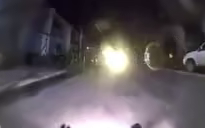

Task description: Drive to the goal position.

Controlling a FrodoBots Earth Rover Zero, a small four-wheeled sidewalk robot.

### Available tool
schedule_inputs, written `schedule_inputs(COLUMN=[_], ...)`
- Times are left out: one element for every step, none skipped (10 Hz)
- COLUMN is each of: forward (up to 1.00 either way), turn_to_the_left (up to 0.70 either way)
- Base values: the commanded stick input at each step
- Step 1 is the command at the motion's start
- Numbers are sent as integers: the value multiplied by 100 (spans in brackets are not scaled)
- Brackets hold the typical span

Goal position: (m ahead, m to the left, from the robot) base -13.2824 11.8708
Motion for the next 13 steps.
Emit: schedule_inputs(forward=[100, 100, 100, 100, 100, 100, 100, 100, 100, 100, 100, 100, 100], turn_to_the_left=[0, 0, 0, 0, 0, 0, 0, 0, 0, 0, 0, 0, 0])
